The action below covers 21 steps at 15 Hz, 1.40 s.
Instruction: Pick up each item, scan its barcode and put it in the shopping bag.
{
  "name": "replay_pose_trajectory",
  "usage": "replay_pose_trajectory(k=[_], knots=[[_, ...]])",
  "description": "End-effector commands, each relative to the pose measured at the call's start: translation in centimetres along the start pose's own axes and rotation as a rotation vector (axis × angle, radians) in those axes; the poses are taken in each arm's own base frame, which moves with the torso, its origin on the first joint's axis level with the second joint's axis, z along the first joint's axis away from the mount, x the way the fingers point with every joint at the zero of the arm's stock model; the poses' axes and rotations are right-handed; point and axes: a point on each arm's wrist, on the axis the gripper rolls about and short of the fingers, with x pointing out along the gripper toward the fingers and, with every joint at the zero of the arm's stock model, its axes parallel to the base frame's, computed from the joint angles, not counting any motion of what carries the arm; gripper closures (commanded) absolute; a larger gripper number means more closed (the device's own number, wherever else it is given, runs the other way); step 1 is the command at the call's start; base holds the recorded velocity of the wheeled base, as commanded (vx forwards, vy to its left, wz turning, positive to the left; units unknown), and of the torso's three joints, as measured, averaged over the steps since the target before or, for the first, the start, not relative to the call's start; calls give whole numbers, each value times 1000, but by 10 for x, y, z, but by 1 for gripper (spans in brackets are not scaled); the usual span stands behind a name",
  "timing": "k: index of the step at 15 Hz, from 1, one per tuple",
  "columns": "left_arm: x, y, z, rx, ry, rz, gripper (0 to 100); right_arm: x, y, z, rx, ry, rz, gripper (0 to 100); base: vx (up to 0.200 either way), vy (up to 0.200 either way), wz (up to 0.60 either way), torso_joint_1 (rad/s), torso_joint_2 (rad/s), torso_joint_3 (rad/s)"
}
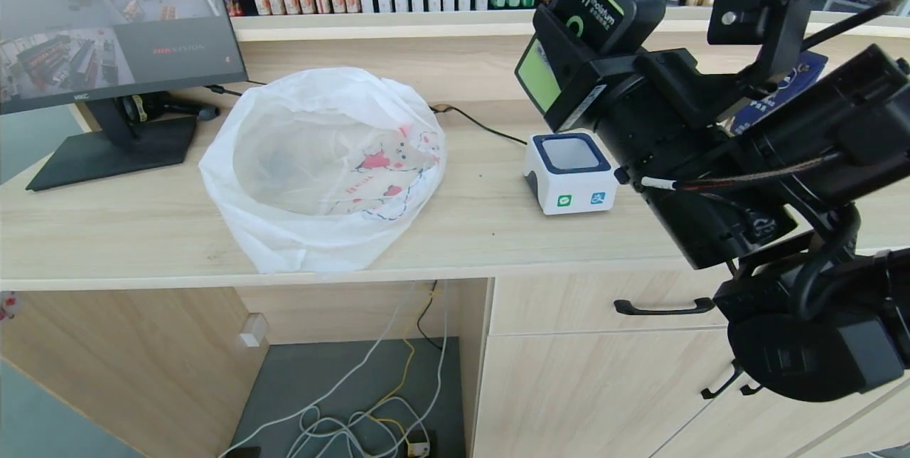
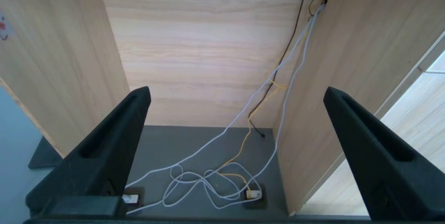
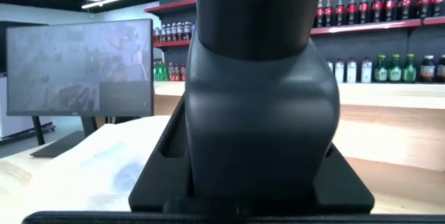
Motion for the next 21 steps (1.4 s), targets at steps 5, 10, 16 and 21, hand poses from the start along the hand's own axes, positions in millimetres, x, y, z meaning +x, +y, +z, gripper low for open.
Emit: replay_pose_trajectory(k=[5, 10, 16, 21], knots=[[0, 0, 0, -7, 0, 1, 0, 3, -3, -9, -6, 6, -23, 100, 0, 120, 0, 0, 1, 1], [0, 0, 0, -8, 0, 3, 0, 3, -6, -12, 26, 15, -71, 100, 0, 200, 0, 1, 2, 3], [0, 0, 0, -8, 0, 1, 0, 3, -5, -13, 38, 19, -76, 100, 0, 200, 0, 2, 5, 2], [0, 0, 0, -5, 0, 0, 0, 0, -5, -15, 38, 26, -74, 100, 0, 40, 0, 0, 1, 0]])
